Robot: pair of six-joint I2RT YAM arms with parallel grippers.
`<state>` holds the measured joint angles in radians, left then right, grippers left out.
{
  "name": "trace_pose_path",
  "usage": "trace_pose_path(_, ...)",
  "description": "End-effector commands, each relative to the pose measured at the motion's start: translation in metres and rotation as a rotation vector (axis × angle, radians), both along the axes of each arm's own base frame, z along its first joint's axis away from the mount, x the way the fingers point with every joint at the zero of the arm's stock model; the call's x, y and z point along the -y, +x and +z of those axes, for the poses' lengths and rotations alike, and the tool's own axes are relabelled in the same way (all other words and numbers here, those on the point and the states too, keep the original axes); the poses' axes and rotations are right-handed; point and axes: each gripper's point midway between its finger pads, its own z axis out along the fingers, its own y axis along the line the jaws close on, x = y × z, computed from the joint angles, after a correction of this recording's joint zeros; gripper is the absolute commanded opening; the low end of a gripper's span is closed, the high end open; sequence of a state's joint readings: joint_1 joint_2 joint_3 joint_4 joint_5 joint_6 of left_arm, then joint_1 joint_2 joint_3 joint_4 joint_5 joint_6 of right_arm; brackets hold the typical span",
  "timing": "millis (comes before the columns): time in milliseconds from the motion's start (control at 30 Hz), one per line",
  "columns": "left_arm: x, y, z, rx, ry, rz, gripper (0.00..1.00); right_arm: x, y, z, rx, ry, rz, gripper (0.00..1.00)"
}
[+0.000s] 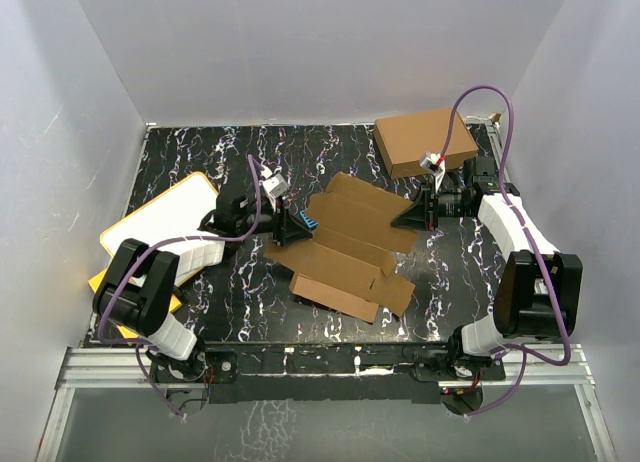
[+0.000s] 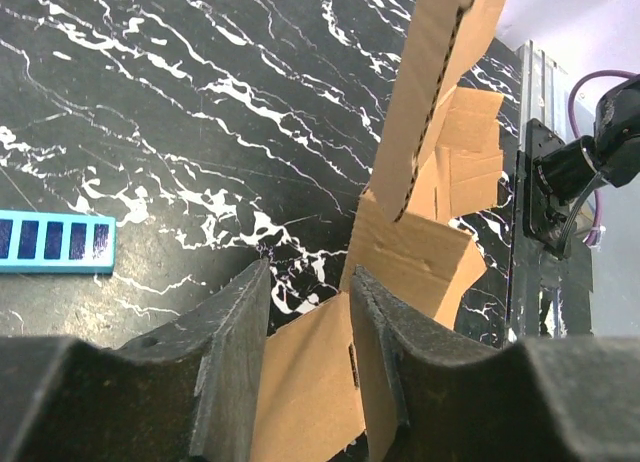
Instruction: Fold the paper box
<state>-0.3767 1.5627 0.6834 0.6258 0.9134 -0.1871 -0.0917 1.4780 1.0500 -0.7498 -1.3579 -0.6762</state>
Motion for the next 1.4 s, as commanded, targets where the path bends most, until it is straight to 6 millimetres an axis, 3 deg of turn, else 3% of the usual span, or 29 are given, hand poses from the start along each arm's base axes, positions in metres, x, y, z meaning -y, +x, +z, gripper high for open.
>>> trace_pose_path(0, 0.009, -0.007, 0.023, 0.091, -0.054, -0.065, 0.37, -0.002, 0.002, 0.021, 0.117, 0.037, 0.031, 0.08)
trace_pose_path(333, 0.011, -0.005, 0.025, 0.102, -0.066, -0.069, 0.41, -0.004, 0.001, 0.020, 0.114, 0.038, 0.037, 0.08)
trace_pose_path(867, 0.031, -0.002, 0.028, 0.141, -0.108, -0.167, 0.42, -0.009, -0.004, 0.022, 0.122, 0.051, 0.064, 0.08)
trace_pose_path(1367, 0.042, 0.002, 0.026, 0.125, -0.163, -0.205, 0.34, -0.012, -0.007, 0.024, 0.122, 0.072, 0.081, 0.08)
